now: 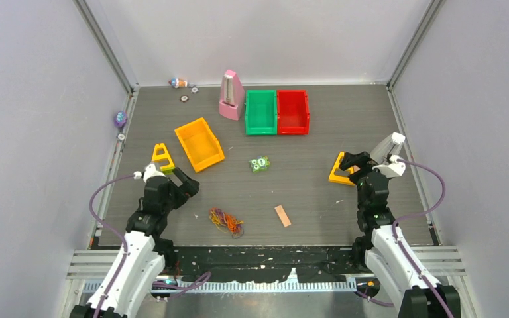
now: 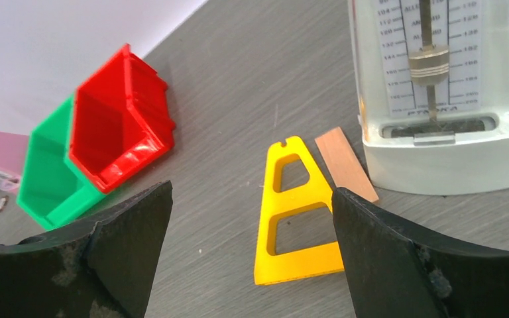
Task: Untangle the cables
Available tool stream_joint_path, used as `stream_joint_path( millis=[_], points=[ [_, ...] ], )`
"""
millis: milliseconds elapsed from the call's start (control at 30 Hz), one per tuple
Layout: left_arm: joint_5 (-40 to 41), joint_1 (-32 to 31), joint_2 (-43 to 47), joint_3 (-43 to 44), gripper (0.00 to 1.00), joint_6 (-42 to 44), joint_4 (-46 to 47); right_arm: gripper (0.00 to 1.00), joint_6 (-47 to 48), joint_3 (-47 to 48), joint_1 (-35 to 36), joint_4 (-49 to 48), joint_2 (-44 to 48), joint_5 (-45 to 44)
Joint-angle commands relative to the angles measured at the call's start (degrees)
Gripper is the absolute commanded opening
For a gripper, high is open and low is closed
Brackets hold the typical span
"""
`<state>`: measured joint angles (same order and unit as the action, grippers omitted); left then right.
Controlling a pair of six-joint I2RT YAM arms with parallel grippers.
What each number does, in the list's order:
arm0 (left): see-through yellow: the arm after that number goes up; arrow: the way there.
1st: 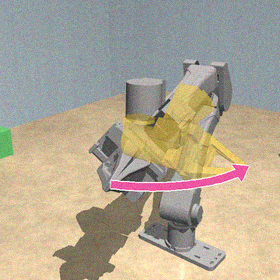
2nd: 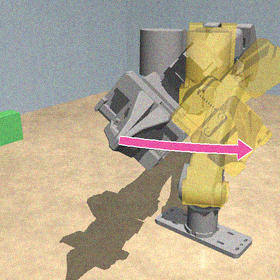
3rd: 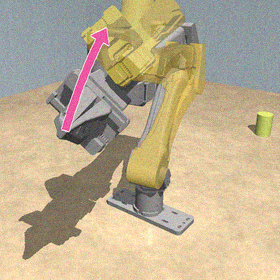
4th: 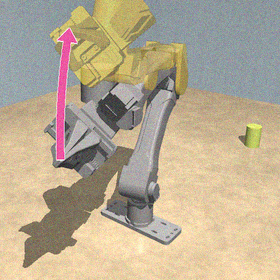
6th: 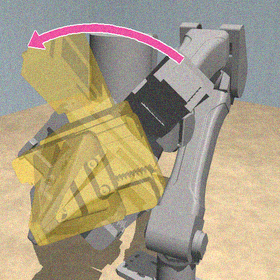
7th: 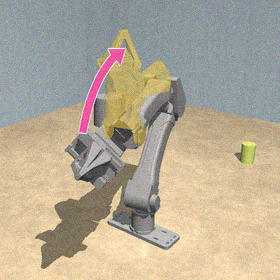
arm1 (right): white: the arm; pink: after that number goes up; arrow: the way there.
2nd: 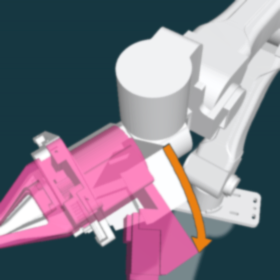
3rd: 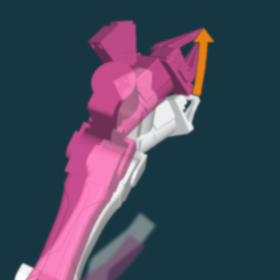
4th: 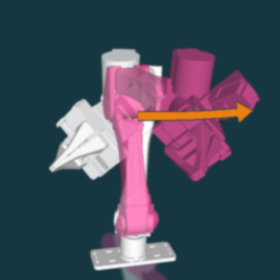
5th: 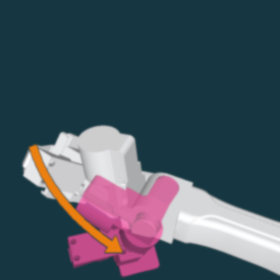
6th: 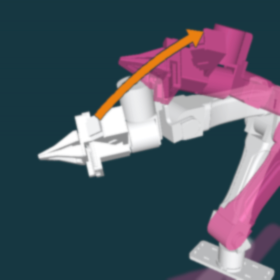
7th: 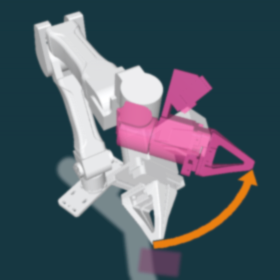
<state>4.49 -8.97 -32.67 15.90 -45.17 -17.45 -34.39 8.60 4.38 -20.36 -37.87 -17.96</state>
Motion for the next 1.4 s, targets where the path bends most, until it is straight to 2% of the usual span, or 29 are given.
stream_joint_path(
  millis=[0, 300, 433, 533, 700, 1000, 1100, 1367],
  points=[
    [0.7, -2.1, 1.2, 5.8, 0.99, -5.7, -14.4, 0.95, -2.5, 4.1, -0.1, 4.6, -3.1, -4.2],
    [6.3, -14.6, 6.5, 7.6, 1.00, -18.2, -26.0, 0.95, -4.8, 5.3, 0.0, 6.7, -5.2, -7.2],
    [11.9, -23.8, 4.3, 9.4, 0.99, -25.5, -29.3, 0.95, -5.1, 5.0, -0.1, 6.8, -5.0, -7.5],
    [16.3, -31.0, 1.5, 11.3, 0.93, -32.3, -32.4, 0.95, -5.2, 4.7, -0.1, 6.5, -4.8, -7.8],
    [21.0, -39.2, -2.9, 14.6, 0.92, -40.1, -36.8, 0.95, -5.3, 4.7, 0.0, 6.5, -4.9, -7.9],
    [22.6, -48.0, -16.2, 19.8, 0.86, -47.1, -37.0, 0.95, -5.3, 4.6, -0.1, 5.9, -5.6, -7.4],
    [23.0, -48.9, -20.1, 20.5, 0.80, -48.4, -36.3, 0.95, -5.3, 4.6, -0.1, 5.8, -5.5, -7.2],
    [21.8, -48.9, -26.6, 18.8, 0.62, -48.5, -26.8, 0.95, -5.4, 4.3, -0.1, 5.1, -5.7, -6.3]
  ],
)
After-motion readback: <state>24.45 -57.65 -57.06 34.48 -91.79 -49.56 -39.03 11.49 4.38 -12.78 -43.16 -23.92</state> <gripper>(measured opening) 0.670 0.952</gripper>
